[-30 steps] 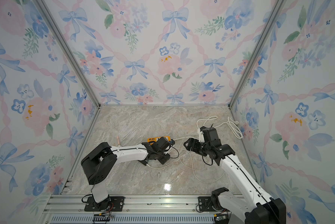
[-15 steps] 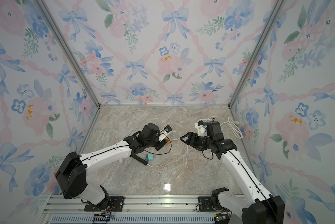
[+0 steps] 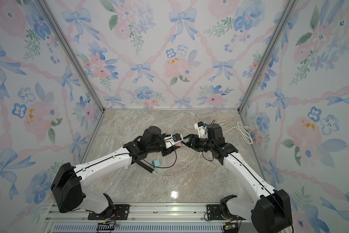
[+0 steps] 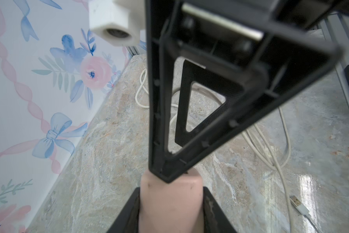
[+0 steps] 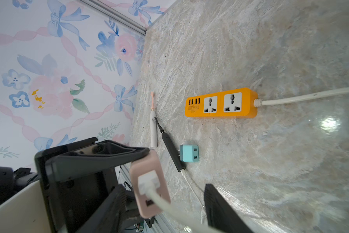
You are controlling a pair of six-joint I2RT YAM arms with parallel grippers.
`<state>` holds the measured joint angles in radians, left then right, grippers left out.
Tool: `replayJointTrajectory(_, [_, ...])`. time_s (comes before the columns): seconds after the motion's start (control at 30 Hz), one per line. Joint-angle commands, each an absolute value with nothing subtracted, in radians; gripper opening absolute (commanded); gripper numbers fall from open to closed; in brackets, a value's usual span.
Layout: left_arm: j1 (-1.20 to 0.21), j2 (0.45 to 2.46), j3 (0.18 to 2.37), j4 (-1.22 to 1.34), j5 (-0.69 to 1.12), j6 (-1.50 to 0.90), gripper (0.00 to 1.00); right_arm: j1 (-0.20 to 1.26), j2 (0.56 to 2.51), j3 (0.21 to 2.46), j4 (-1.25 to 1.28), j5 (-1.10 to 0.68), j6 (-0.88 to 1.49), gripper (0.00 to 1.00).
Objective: Charge the electric toothbrush
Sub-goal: Pick up the plug from the center of the board.
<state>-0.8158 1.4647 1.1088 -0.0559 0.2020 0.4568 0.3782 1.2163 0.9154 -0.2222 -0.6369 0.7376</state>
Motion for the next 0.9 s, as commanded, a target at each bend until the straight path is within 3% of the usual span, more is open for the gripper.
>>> replayJointTrajectory(0.0, [-0.822, 1.424, 1.102, -0.027, 0.238, 0.494, 0.0, 0.416, 1.253, 0.954, -0.164, -0.661, 0.742, 0.64])
replayJointTrajectory(0.1, [-0.822, 1.423, 1.103, -0.022, 0.238, 0.499, 0.0, 0.424, 1.277, 0.953, -0.118, -0.68, 0.774, 0.57])
replayJointTrajectory(0.27, [-0.819, 1.422, 1.096, -0.013, 0.249, 0.508, 0.0, 0.424, 1.263, 0.92, -0.001, -0.716, 0.842, 0.34])
replayJointTrajectory(0.43, [-0.803, 1.412, 1.088, 0.02, 0.318, 0.49, 0.02, 0.428, 1.253, 0.912, 0.037, -0.751, 0.855, 0.31])
replayJointTrajectory(0.53, [-0.794, 1.41, 1.087, 0.038, 0.358, 0.472, 0.09, 0.434, 1.245, 0.912, 0.058, -0.757, 0.855, 0.24])
replayJointTrajectory(0.6, [-0.79, 1.408, 1.089, 0.046, 0.37, 0.462, 0.19, 0.434, 1.237, 0.918, 0.056, -0.744, 0.847, 0.16])
replayJointTrajectory(0.73, [-0.783, 1.385, 1.075, 0.058, 0.369, 0.442, 0.93, 0.44, 1.215, 0.978, -0.098, -0.634, 0.713, 0.1])
replayJointTrajectory(0.77, [-0.781, 1.371, 1.065, 0.06, 0.366, 0.438, 0.98, 0.443, 1.214, 1.004, -0.15, -0.587, 0.663, 0.09])
replayJointTrajectory(0.87, [-0.774, 1.302, 1.016, 0.063, 0.332, 0.407, 0.98, 0.447, 1.252, 1.11, -0.322, -0.45, 0.483, 0.08])
